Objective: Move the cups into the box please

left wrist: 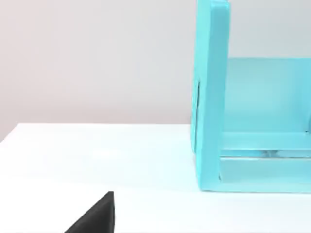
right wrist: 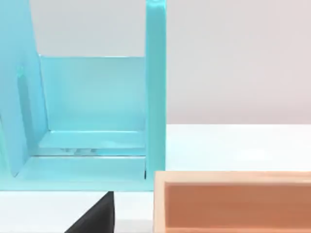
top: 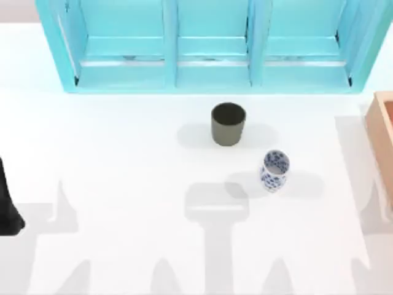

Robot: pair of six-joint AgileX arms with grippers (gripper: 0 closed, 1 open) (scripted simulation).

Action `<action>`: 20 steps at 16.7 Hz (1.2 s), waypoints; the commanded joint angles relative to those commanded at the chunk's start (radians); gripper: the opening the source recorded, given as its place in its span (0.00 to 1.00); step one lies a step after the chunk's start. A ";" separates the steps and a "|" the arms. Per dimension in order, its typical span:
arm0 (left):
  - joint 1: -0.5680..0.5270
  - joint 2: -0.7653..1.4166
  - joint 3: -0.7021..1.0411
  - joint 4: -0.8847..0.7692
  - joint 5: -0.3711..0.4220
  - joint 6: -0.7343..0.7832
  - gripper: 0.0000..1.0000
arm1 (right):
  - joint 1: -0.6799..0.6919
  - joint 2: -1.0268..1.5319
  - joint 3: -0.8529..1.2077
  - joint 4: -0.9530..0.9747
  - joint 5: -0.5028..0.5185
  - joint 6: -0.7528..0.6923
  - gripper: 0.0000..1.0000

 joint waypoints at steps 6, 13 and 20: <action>0.000 0.000 0.000 0.000 0.000 0.000 1.00 | 0.023 0.058 0.094 -0.032 -0.002 0.027 1.00; 0.000 0.000 0.000 0.000 0.000 0.000 1.00 | 0.123 0.412 0.552 -0.238 0.010 0.154 1.00; 0.000 0.000 0.000 0.000 0.000 0.000 1.00 | 0.261 1.021 1.168 -0.595 0.040 0.311 1.00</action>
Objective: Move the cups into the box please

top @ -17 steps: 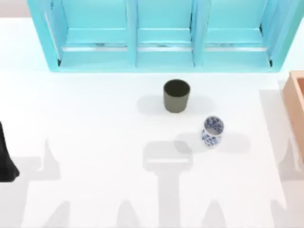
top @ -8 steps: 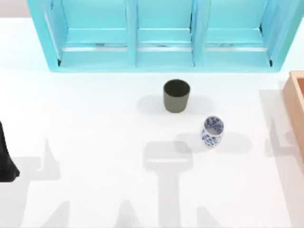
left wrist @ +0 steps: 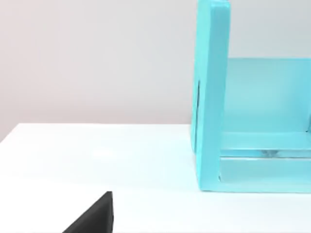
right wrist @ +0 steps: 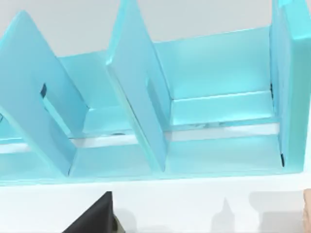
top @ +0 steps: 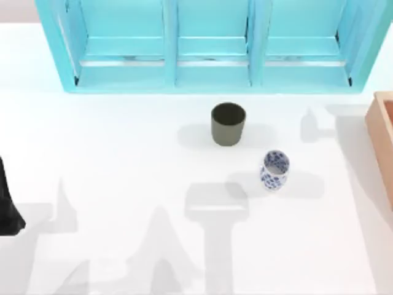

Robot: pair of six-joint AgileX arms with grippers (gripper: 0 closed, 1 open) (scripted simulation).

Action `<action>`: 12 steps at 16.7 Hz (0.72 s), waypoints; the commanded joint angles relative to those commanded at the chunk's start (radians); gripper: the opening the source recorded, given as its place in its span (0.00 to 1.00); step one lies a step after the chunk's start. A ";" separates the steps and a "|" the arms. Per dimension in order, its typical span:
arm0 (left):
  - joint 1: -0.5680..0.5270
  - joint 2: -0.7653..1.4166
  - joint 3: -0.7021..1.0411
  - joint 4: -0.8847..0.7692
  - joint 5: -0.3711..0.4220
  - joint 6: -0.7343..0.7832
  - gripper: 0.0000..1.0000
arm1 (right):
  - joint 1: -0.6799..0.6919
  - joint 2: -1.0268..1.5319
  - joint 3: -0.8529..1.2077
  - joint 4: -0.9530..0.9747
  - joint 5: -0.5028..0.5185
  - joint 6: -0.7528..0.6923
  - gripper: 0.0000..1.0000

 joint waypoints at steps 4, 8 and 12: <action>0.000 0.000 0.000 0.000 0.000 0.000 1.00 | 0.085 0.403 0.355 -0.232 0.019 0.083 1.00; 0.000 0.000 0.000 0.000 0.000 0.000 1.00 | 0.165 0.792 0.679 -0.454 0.037 0.155 1.00; 0.000 0.000 0.000 0.000 0.000 0.000 1.00 | 0.232 1.111 0.946 -0.632 0.054 0.210 1.00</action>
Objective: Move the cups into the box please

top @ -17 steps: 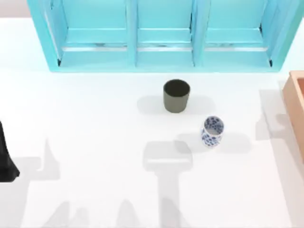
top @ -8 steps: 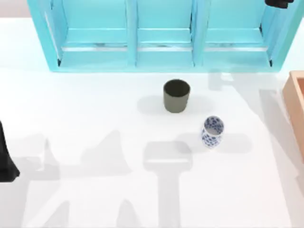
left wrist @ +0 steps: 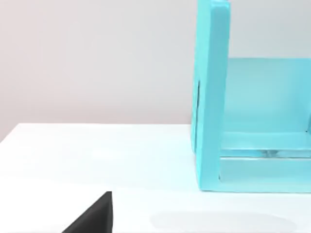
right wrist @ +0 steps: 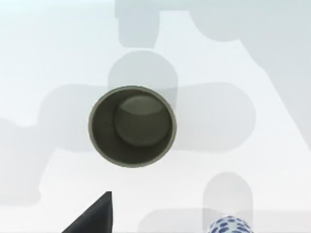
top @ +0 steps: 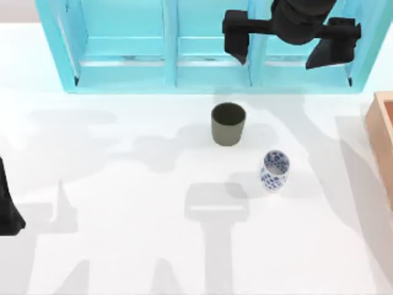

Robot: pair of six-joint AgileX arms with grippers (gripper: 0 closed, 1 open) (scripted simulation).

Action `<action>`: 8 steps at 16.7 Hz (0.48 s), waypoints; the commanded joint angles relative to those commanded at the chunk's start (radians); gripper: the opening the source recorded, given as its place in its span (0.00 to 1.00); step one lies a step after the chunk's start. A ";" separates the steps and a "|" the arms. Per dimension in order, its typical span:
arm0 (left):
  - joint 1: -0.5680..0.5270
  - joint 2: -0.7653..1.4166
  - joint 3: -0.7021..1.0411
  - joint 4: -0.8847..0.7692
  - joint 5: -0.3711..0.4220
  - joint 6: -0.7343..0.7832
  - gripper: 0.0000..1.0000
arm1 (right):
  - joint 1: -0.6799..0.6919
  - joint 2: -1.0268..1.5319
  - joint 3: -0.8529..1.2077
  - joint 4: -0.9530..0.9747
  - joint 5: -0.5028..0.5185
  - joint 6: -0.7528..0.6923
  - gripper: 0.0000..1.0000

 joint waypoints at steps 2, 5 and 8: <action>0.000 0.000 0.000 0.000 0.000 0.000 1.00 | 0.025 0.116 0.102 -0.063 0.007 0.019 1.00; 0.000 0.000 0.000 0.000 0.000 0.000 1.00 | 0.049 0.226 0.205 -0.122 0.015 0.037 1.00; 0.000 0.000 0.000 0.000 0.000 0.000 1.00 | 0.055 0.250 0.228 -0.135 0.016 0.041 1.00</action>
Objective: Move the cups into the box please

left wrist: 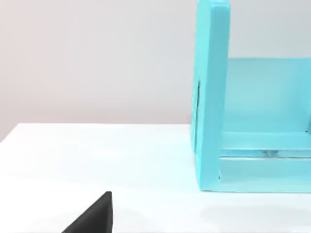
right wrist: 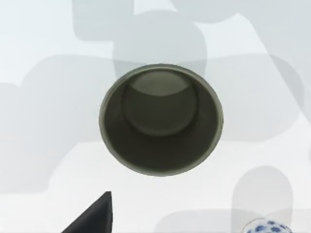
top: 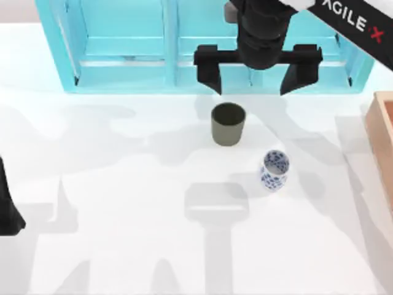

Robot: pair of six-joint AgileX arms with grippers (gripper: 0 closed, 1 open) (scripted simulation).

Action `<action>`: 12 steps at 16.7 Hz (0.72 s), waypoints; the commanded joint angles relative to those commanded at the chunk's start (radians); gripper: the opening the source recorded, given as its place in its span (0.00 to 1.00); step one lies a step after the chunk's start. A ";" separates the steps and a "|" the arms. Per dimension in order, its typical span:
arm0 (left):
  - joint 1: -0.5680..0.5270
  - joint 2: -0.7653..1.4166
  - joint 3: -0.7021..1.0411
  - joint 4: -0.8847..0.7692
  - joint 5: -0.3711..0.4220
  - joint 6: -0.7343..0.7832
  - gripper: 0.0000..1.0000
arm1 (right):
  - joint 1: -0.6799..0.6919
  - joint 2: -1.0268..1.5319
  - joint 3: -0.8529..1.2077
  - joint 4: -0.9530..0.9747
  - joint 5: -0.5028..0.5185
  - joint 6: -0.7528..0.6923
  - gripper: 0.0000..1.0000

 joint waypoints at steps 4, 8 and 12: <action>0.000 0.000 0.000 0.000 0.000 0.000 1.00 | -0.005 0.000 -0.003 0.002 -0.001 -0.001 1.00; 0.000 0.000 0.000 0.000 0.000 0.000 1.00 | -0.007 0.016 -0.056 0.071 -0.001 -0.007 1.00; 0.000 0.000 0.000 0.000 0.000 0.000 1.00 | -0.015 0.053 -0.171 0.230 -0.002 -0.014 1.00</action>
